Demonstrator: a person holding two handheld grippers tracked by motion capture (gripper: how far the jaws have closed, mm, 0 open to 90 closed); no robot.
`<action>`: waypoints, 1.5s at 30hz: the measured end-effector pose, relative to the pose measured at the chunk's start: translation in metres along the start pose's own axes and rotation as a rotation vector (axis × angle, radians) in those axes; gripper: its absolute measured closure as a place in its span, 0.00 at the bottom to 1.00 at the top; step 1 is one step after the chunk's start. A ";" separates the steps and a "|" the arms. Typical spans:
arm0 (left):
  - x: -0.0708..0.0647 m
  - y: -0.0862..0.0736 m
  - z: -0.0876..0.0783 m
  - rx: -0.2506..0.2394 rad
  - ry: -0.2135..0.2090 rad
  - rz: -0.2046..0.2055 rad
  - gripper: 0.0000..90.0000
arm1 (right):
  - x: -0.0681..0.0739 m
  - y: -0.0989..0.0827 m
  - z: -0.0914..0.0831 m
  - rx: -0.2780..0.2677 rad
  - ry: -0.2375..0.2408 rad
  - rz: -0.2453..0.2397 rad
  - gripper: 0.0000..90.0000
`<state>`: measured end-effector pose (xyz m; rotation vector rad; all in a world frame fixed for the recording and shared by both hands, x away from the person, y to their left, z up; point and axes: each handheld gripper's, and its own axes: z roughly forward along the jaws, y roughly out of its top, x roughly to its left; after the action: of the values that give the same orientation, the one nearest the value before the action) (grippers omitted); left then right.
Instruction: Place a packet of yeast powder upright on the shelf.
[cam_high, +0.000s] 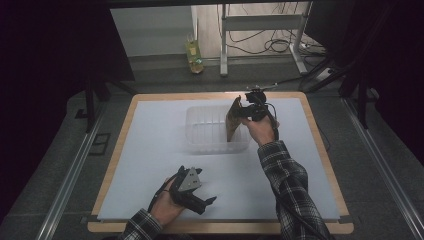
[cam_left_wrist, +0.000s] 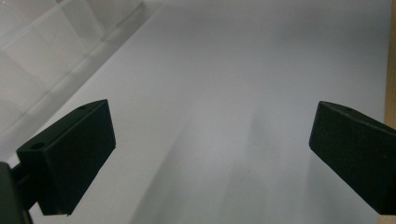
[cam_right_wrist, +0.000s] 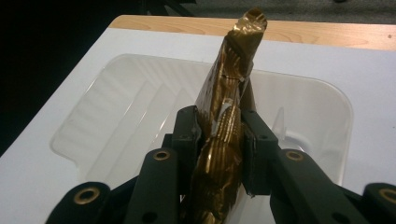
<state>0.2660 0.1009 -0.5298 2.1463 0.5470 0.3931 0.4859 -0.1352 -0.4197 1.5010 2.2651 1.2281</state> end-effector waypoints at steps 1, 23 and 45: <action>0.000 0.000 0.000 -0.001 0.000 -0.001 0.00 | 0.000 0.001 -0.001 0.007 0.000 -0.010 0.76; -0.001 -0.001 0.002 0.003 0.000 0.011 0.00 | 0.015 -0.005 -0.013 -0.016 0.036 -0.156 0.35; -0.001 -0.001 0.002 0.002 0.001 0.014 0.00 | 0.025 -0.016 -0.031 -0.044 0.038 -0.289 0.21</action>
<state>0.2661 0.0994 -0.5320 2.1534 0.5334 0.4013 0.4458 -0.1337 -0.4035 1.0954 2.3584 1.2189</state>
